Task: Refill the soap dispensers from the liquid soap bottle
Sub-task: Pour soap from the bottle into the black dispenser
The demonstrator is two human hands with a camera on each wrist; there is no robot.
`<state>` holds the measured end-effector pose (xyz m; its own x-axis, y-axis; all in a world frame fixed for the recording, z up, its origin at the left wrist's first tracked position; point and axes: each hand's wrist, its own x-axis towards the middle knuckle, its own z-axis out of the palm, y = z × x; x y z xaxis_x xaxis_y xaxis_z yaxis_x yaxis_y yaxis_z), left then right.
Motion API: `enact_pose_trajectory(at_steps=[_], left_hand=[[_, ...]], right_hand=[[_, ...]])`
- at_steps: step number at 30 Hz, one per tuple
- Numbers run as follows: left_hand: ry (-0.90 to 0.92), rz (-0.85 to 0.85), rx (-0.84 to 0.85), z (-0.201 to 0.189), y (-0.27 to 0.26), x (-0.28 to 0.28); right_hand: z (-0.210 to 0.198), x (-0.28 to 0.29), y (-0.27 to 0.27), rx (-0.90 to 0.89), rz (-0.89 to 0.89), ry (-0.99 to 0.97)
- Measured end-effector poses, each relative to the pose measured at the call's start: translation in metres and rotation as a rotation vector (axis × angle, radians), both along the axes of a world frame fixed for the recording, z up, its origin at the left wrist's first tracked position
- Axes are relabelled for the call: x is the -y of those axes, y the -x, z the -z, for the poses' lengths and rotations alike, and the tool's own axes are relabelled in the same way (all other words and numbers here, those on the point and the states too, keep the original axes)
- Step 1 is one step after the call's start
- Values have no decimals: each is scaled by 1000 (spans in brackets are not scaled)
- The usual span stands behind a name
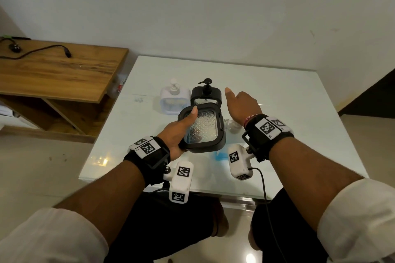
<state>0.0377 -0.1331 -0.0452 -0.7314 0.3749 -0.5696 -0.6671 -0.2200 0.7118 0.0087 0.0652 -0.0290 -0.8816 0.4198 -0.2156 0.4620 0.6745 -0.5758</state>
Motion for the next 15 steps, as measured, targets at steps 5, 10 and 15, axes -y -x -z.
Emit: enact_pose_trajectory(at_steps=[5, 10, 15], left_hand=[[-1, -13, 5, -1, -2, 1], [10, -15, -2, 1, -2, 3], [0, -21, -3, 3, 1, 2]], right_hand=[[1, 4, -4, 6, 1, -26], [-2, 2, -1, -12, 25, -5], [-4, 1, 3, -21, 21, -7]])
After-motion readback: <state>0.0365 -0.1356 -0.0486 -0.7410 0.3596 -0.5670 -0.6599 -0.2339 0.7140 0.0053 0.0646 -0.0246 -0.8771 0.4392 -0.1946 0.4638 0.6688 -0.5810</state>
